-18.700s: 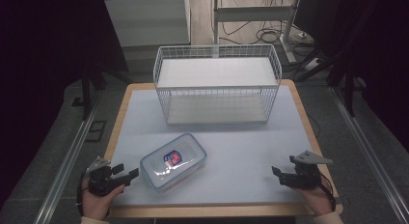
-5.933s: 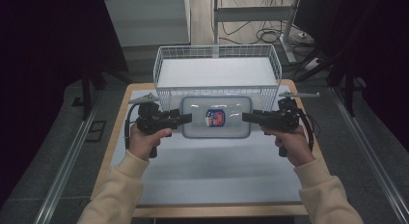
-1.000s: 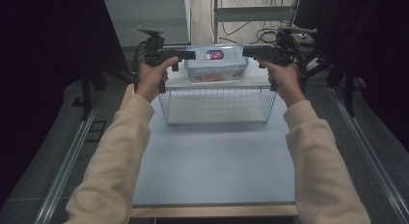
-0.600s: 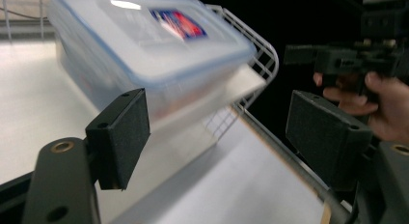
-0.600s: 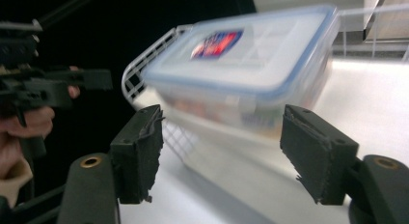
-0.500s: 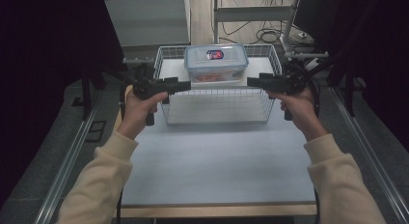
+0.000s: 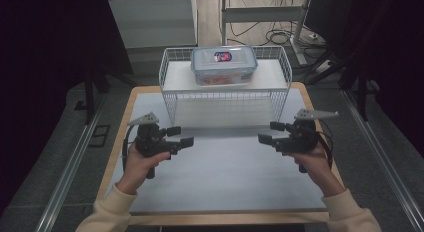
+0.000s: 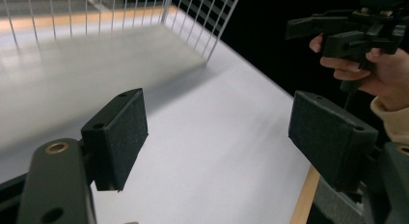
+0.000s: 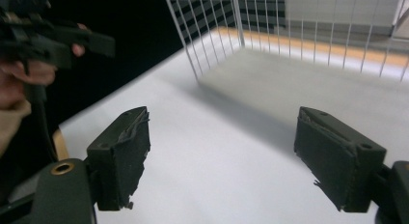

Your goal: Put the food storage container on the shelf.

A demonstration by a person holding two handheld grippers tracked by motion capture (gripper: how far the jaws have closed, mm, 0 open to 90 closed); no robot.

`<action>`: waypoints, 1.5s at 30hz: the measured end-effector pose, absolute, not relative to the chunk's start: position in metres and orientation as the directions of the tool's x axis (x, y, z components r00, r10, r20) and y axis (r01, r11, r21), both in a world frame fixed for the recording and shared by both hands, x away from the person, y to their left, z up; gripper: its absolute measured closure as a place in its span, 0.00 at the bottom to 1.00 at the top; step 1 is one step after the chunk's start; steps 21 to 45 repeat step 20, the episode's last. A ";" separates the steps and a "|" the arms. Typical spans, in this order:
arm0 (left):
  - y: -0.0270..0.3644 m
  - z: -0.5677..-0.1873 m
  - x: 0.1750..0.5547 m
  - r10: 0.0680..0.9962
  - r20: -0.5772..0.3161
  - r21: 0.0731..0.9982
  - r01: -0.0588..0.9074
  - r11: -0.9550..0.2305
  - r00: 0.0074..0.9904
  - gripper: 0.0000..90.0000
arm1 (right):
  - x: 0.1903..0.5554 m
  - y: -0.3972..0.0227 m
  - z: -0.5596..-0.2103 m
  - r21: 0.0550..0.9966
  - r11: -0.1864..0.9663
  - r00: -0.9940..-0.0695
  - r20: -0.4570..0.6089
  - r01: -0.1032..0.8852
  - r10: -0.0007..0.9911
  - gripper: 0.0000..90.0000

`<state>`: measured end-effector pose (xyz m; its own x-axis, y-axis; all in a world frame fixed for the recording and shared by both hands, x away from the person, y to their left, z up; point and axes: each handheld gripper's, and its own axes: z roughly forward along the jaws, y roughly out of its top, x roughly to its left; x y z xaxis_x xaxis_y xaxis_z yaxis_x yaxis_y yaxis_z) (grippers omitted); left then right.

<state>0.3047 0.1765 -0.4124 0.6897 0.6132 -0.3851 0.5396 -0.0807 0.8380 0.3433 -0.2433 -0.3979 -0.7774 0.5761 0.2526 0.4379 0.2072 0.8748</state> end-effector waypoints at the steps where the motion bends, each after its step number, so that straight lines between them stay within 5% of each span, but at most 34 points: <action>1: 0.175 -0.426 0.297 0.619 -0.378 0.829 0.549 -0.104 0.688 0.23 | 0.339 -0.245 -0.406 0.874 0.222 -0.775 0.235 0.433 0.586 0.22; 11: 0.164 -0.469 0.289 0.638 -0.383 0.785 0.599 -0.157 0.668 0.23 | 0.317 -0.259 -0.462 0.830 0.258 -0.749 0.256 0.494 0.611 0.22; 45: 0.168 -0.475 0.289 0.653 -0.384 0.781 0.607 -0.147 0.653 0.23 | 0.313 -0.260 -0.463 0.853 0.260 -0.752 0.208 0.452 0.626 0.19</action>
